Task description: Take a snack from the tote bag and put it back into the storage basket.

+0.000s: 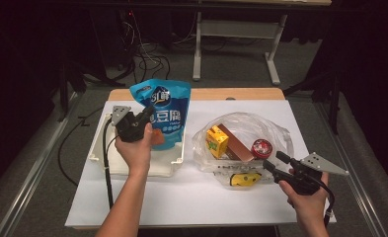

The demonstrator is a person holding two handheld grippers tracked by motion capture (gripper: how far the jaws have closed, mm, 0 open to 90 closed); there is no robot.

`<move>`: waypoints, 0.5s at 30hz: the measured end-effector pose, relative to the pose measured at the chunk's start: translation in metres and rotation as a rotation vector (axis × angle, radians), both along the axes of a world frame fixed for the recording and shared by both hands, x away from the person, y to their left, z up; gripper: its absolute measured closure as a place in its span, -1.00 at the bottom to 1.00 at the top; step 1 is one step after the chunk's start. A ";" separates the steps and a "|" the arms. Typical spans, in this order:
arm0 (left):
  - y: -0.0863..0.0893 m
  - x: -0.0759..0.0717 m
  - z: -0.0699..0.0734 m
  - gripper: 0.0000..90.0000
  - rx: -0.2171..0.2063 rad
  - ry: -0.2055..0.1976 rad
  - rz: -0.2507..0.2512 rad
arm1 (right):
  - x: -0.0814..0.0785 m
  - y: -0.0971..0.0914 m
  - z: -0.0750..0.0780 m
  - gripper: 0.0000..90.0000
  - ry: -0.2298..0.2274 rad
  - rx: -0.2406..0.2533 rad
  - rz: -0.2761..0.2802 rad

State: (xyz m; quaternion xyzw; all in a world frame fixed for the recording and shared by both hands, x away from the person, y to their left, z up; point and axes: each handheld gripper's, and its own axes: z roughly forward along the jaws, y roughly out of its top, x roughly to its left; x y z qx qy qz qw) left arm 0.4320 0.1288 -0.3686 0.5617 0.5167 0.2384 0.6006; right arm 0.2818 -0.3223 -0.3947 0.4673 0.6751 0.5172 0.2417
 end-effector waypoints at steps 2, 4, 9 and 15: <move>-0.001 0.006 -0.006 1.00 -0.013 0.009 0.006 | 0.001 -0.001 -0.002 -0.15 0.003 -0.003 0.001; -0.003 0.012 -0.010 1.00 -0.018 0.012 0.022 | 0.002 -0.002 -0.004 -0.15 0.009 0.001 -0.001; -0.002 0.024 -0.019 1.00 -0.074 0.014 0.037 | 0.004 -0.005 -0.006 -0.15 0.011 -0.004 -0.008; 0.002 0.035 -0.022 1.00 -0.147 0.007 0.016 | 0.005 -0.007 -0.008 -0.14 0.013 -0.002 -0.021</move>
